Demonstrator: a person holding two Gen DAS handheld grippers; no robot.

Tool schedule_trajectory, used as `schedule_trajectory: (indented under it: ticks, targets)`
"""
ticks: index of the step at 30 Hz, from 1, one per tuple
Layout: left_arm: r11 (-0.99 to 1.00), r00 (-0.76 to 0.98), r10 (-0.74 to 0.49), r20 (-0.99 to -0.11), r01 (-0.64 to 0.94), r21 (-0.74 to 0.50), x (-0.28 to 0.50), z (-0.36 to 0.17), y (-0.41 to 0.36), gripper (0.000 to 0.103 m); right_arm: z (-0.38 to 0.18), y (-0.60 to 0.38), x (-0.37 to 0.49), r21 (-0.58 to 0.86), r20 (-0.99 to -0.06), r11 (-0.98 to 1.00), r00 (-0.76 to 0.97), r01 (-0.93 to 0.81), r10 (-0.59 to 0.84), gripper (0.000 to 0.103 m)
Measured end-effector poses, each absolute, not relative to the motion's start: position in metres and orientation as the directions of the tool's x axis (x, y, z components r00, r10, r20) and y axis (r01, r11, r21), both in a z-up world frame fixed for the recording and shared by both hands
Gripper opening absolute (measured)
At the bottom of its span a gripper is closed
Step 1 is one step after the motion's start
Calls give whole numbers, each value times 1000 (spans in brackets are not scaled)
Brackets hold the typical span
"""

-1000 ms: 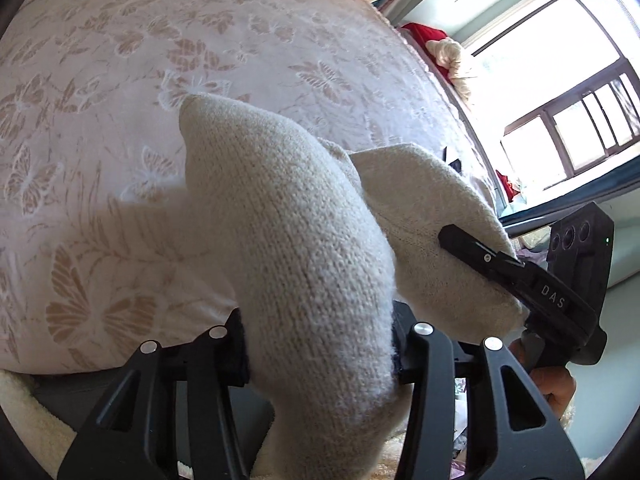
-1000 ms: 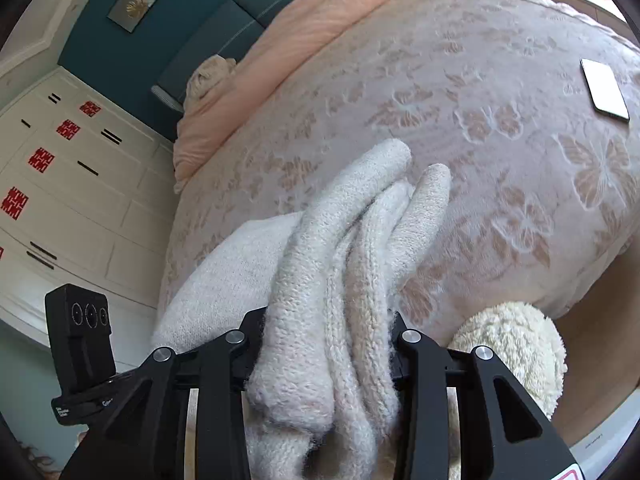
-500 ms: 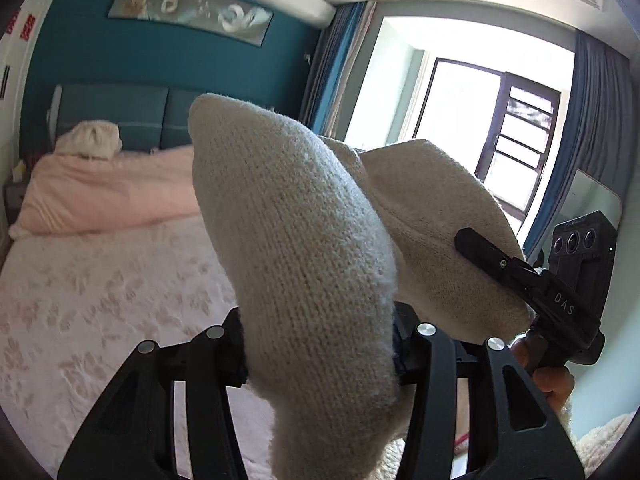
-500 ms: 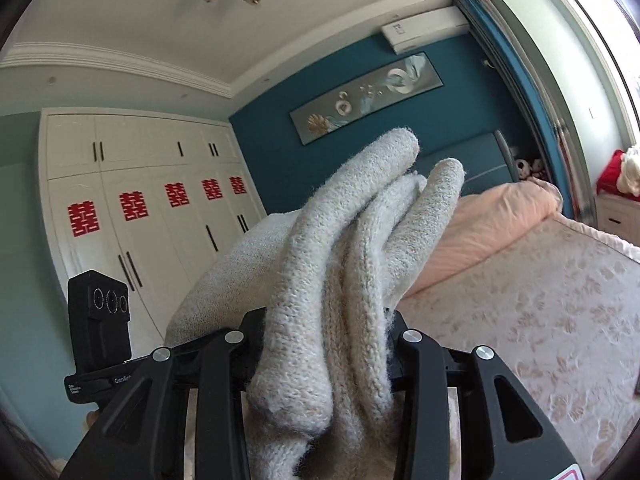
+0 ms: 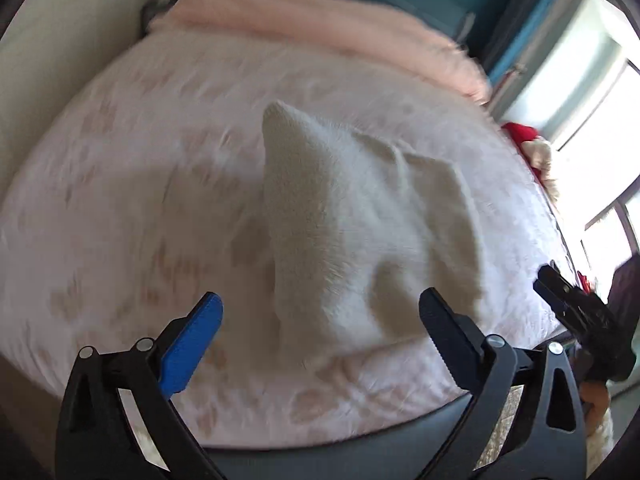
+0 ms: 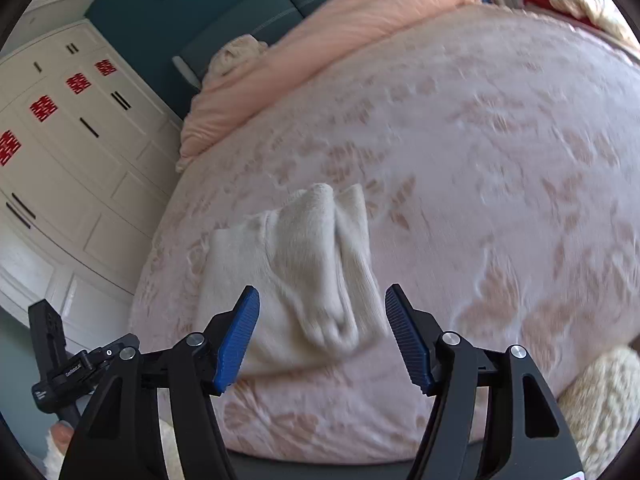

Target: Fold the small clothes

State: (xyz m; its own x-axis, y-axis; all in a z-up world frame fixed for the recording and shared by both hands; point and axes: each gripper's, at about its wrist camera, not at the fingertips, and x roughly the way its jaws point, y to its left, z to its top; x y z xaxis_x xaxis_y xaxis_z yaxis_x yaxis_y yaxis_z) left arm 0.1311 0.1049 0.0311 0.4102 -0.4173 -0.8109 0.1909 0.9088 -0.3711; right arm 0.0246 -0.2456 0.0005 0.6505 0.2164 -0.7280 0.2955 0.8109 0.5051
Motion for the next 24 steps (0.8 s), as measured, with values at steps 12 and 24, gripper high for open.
schedule_trajectory:
  ticks: [12,24]
  targets:
    - [845,390,-511,-766,62,-532,172,-19,103,98,-30,-230,137,470,-800,836,537,283,268,86]
    - [851,398,-518,-757,152,-502,203,-4,70,49,39,-214,144,507,-649,855,702,112,293,34]
